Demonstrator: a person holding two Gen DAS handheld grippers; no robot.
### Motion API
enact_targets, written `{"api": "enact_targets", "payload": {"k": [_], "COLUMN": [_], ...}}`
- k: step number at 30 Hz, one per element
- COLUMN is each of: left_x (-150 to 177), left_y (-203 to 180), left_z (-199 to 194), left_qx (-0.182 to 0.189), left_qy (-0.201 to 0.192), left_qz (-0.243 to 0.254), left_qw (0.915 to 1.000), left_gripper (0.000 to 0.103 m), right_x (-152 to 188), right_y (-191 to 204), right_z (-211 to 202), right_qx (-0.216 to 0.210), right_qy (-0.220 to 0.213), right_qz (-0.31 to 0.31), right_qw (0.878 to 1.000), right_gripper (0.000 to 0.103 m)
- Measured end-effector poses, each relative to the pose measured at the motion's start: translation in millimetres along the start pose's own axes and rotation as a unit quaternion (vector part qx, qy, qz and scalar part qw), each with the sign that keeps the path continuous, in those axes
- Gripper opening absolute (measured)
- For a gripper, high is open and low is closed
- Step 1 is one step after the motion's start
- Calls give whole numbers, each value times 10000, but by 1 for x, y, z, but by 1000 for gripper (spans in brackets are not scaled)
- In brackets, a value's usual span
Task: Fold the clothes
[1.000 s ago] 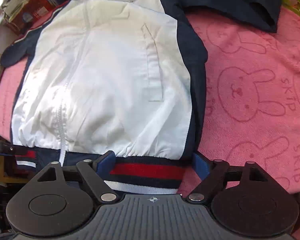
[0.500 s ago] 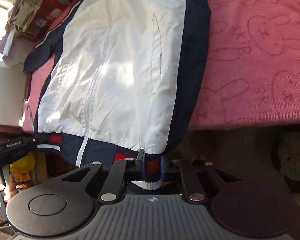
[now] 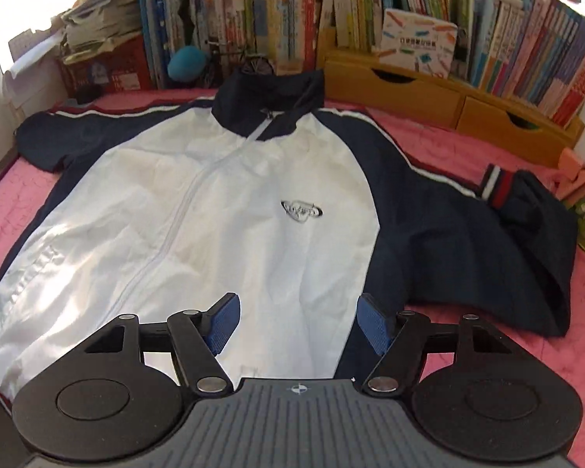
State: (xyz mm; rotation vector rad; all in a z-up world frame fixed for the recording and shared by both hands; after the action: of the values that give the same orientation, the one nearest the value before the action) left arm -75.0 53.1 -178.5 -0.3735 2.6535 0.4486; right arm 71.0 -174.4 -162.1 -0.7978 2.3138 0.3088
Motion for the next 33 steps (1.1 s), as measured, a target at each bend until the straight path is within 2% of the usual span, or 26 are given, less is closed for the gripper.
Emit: {"api": "enact_targets", "payload": {"k": [1, 3, 5, 6, 7, 9, 11, 13, 15, 18, 19, 21, 23, 26, 27, 29, 31, 33], "left_x": [-14, -31, -35, -35, -35, -35, -41, -62, -92, -142, -158, -187, -213, -238, -245, -255, -262, -271], "left_y": [-12, -27, -35, -37, -32, -22, -11, -6, -11, -28, -35, -47, -62, -76, -73, -70, -70, -74], "left_z": [10, 32, 56, 67, 71, 76, 79, 76, 69, 78, 87, 108, 132, 174, 184, 194, 202, 208], "left_qx": [9, 36, -126, -202, -222, -314, -590, -878, -626, -164, -40, 77, 56, -174, -200, -186, -272, -322], "left_qy": [-130, -141, 102, 242, 204, 207, 231, -8, -533, -1026, -1131, -1370, -1588, -1542, -1634, -1847, -2037, -2185], "left_qz": [145, 410, 617, 691, 635, 556, 535, 612, 667, 970, 1106, 1485, 1916, 2138, 2043, 1936, 2008, 2084], "left_qw": [9998, 9991, 9980, 9971, 9975, 9977, 9966, 9943, 9944, 9898, 9874, 9793, 9685, 9645, 9650, 9634, 9578, 9528], "left_gripper": [66, 66, 63, 63, 65, 67, 66, 64, 64, 64, 64, 64, 59, 57, 58, 63, 69, 71], "right_x": [-10, -22, -28, -32, -38, -57, -74, -88, -96, -87, -81, -74, -90, -121, -132, -147, -163, -179], "right_y": [3, 1, -13, -30, -55, -105, -143, -156, -131, -55, -33, -12, -17, -41, -52, -64, -73, -90], "right_z": [21, 62, 97, 106, 112, 118, 130, 134, 125, 118, 122, 147, 170, 206, 218, 233, 247, 257], "right_qx": [-107, -178, -15, 53, 231, 626, 1437, 1983, 1609, 738, 442, 191, 454, 838, 951, 1070, 1156, 1264], "right_qy": [-81, 37, 206, 151, 71, 5, 90, 47, -221, -381, -303, -76, -265, -466, -504, -651, -769, -677], "right_qz": [-53, -231, -459, -384, -156, 410, 683, 817, 564, -430, -614, -650, -474, -129, -1, -139, -335, -32], "right_qw": [9999, 9996, 9987, 9991, 9996, 9972, 9872, 9767, 9851, 9956, 9967, 9977, 9975, 9953, 9942, 9920, 9897, 9897], "right_gripper": [56, 46, 40, 44, 43, 34, 35, 36, 32, 22, 21, 15, 14, 12, 11, 12, 15, 16]}}
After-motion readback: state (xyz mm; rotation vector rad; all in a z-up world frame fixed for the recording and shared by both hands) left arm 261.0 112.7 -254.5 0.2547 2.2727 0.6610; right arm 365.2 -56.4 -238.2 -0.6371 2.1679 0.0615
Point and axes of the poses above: each gripper's, at about its wrist camera, not at the fingertips, and z roughly the way its jaws point, y to its left, x to its underside, the point moved 7 cm from there along z, roughly the way its jaws point, and after that the axes turned 1 degree about -y, right-handed, at the moved point
